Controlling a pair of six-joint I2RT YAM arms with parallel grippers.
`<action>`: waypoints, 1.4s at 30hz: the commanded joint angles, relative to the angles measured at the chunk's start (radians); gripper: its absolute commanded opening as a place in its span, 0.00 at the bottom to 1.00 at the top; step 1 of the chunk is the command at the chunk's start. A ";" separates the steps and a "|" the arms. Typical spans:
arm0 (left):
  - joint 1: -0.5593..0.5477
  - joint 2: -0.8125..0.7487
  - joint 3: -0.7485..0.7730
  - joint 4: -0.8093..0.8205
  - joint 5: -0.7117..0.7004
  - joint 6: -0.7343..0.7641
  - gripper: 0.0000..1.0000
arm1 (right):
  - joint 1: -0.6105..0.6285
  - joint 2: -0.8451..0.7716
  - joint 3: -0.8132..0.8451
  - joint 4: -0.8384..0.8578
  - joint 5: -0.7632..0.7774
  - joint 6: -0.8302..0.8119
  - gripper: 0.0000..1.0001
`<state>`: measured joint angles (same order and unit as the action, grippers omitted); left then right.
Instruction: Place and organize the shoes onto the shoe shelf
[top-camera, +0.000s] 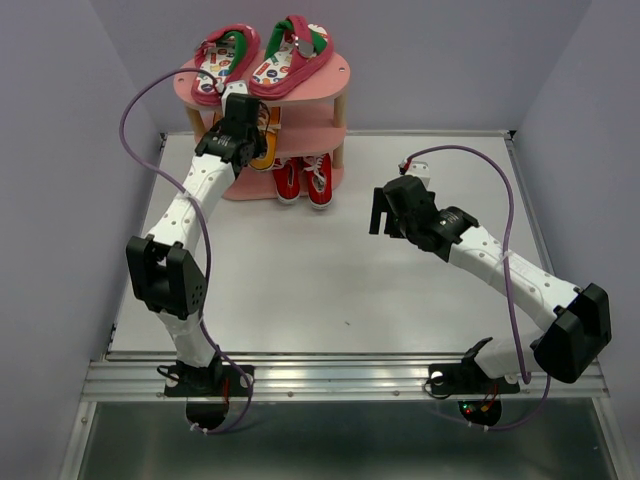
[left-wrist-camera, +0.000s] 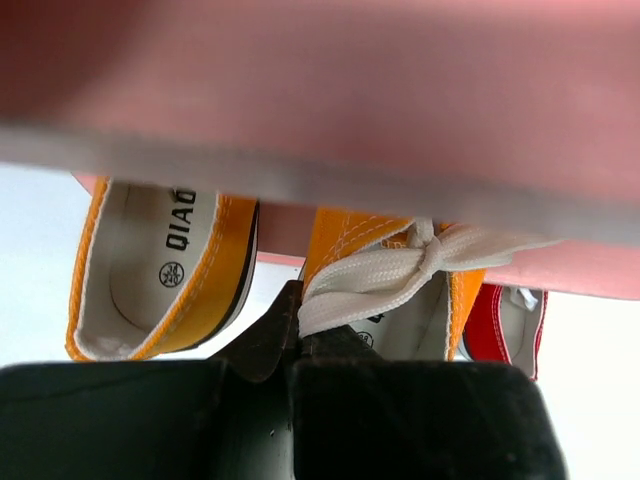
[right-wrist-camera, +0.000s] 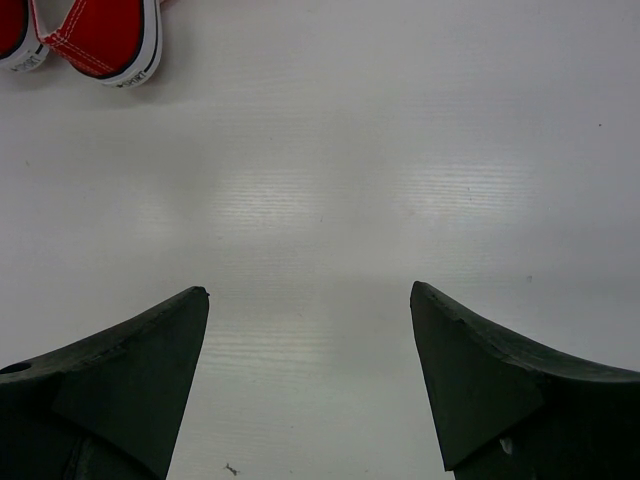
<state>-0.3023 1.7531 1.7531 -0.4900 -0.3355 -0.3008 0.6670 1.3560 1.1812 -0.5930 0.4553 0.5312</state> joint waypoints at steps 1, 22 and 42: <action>0.017 0.003 0.092 0.093 0.007 -0.023 0.00 | 0.000 -0.029 0.001 0.009 0.005 0.013 0.88; 0.019 -0.063 0.026 0.085 0.042 -0.032 0.45 | 0.000 -0.026 -0.002 0.007 -0.004 0.018 0.88; -0.021 -0.409 -0.339 0.257 0.090 -0.015 0.45 | 0.000 0.008 0.012 0.009 -0.023 0.024 0.88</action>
<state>-0.3042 1.4494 1.4586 -0.3279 -0.2577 -0.3328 0.6670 1.3579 1.1809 -0.5953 0.4355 0.5468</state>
